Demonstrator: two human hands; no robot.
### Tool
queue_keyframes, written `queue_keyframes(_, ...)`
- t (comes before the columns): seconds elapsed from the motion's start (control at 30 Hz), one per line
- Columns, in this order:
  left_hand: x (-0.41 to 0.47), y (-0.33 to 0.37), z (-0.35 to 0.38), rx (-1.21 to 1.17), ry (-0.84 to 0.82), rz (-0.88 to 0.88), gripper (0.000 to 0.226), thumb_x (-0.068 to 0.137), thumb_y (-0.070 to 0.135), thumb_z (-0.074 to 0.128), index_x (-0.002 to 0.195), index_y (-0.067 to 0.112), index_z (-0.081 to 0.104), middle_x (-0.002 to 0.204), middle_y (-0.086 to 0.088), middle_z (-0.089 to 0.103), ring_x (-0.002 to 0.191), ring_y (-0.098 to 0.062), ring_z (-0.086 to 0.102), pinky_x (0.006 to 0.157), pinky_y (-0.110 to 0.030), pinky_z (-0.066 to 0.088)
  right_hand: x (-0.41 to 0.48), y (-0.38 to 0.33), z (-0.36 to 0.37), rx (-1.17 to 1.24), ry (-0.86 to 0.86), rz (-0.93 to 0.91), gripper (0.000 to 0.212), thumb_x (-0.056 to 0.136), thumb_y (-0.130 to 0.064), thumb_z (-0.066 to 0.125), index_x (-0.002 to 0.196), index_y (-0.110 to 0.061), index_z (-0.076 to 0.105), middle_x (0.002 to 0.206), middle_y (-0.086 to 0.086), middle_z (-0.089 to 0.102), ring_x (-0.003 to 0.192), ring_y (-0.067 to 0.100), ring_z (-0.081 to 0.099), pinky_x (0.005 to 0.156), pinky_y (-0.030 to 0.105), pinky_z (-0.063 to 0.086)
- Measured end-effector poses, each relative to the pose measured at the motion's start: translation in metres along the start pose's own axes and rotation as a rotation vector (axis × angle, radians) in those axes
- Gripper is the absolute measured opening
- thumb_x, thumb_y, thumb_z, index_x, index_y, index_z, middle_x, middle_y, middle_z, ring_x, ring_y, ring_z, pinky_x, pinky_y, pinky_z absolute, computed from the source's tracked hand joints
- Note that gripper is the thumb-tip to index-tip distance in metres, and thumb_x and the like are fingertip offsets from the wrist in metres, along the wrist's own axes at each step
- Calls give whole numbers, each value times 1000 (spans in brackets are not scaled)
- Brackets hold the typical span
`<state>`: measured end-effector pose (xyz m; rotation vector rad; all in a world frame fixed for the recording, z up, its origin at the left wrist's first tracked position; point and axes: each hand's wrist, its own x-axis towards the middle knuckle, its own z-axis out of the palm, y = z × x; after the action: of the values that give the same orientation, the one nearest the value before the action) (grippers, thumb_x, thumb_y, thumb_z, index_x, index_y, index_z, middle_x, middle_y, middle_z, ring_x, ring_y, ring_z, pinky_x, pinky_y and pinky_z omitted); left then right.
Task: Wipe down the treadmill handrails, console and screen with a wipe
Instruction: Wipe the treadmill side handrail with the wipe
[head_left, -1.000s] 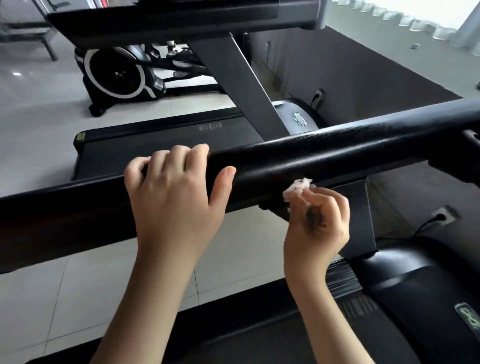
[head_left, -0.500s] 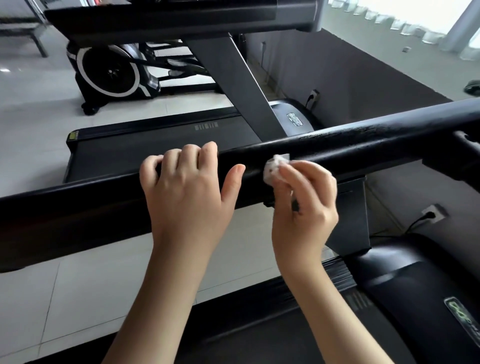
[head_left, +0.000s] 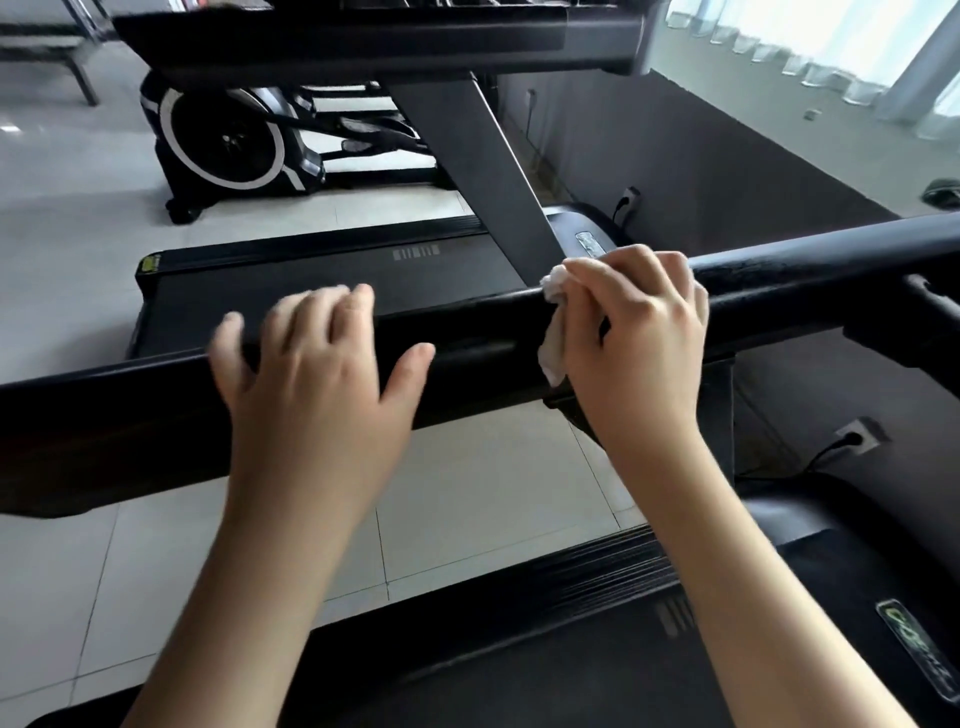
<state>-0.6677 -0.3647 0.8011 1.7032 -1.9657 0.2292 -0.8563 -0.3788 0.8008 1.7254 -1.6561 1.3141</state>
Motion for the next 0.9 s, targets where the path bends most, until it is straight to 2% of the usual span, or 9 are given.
queue_keyframes(0.07, -5, -10, -1, 5, -1, 8, 61, 91, 52, 34, 123, 6, 58, 117, -12, 63, 115, -33, 53, 105, -56, 26, -4, -7, -1, -22, -27, -11, 17, 89, -18, 56, 91, -15, 73, 91, 2, 66, 91, 26, 54, 84, 32, 33)
queue_keyframes(0.2, -6, -13, 0, 3, 24, 25, 57, 91, 50, 35, 120, 7, 60, 110, -12, 64, 107, -34, 55, 99, -50, 28, -17, -15, -4, -12, -156, -216, 21, 90, -17, 58, 104, -10, 71, 101, 5, 64, 98, 23, 50, 85, 35, 37)
queue_keyframes(0.37, -6, -15, 1, 2, 36, 48, 58, 92, 49, 35, 121, 6, 59, 110, -12, 64, 106, -34, 56, 98, -49, 28, -22, 15, -5, 37, 7, -186, 25, 99, -13, 50, 107, -5, 73, 104, 8, 64, 96, 25, 52, 83, 41, 46)
queue_keyframes(0.47, -6, -15, 3, 2, 69, 50, 57, 92, 48, 36, 121, 5, 60, 109, -13, 64, 104, -35, 57, 98, -49, 28, -44, 0, 1, 122, 38, -219, 20, 95, -2, 55, 105, 4, 71, 108, -2, 53, 94, 19, 50, 87, 28, 43)
queue_keyframes(0.57, -6, -15, 3, 9, 79, 55, 57, 93, 48, 36, 121, 5, 59, 109, -13, 64, 105, -35, 56, 98, -49, 28, -49, 9, 3, 193, 17, -178, 21, 98, -8, 56, 101, 4, 72, 109, -6, 56, 101, 5, 52, 88, 20, 40)
queue_keyframes(0.63, -6, -16, 4, 9, 80, 61, 57, 93, 48, 35, 121, 5, 59, 109, -13, 64, 105, -35, 56, 97, -49, 28, -52, 18, 3, 131, 51, -134, 20, 98, -7, 56, 101, 4, 72, 102, 3, 64, 95, 18, 59, 91, 17, 35)
queue_keyframes(0.7, -6, -16, 4, 9, 85, 63, 56, 93, 48, 35, 122, 5, 59, 109, -14, 63, 105, -35, 55, 97, -49, 28, -64, 18, 7, 84, 96, -96, 16, 95, -3, 59, 96, 5, 74, 100, 5, 60, 84, 26, 57, 88, 15, 36)
queue_keyframes(0.77, -7, -16, 5, 10, 96, 63, 56, 93, 48, 36, 122, 5, 58, 109, -13, 63, 105, -35, 54, 97, -49, 27, -76, 10, 14, 100, 77, -102, 11, 90, 1, 64, 88, 4, 74, 100, 1, 54, 83, 24, 55, 84, 13, 39)
queue_keyframes(0.9, -7, -17, 6, 18, 117, 70, 54, 94, 47, 37, 122, 6, 58, 108, -13, 63, 104, -34, 54, 98, -47, 26, -79, 15, 16, 128, 84, -158, 5, 84, 5, 69, 83, 3, 74, 101, -3, 54, 86, 18, 54, 91, 9, 37)
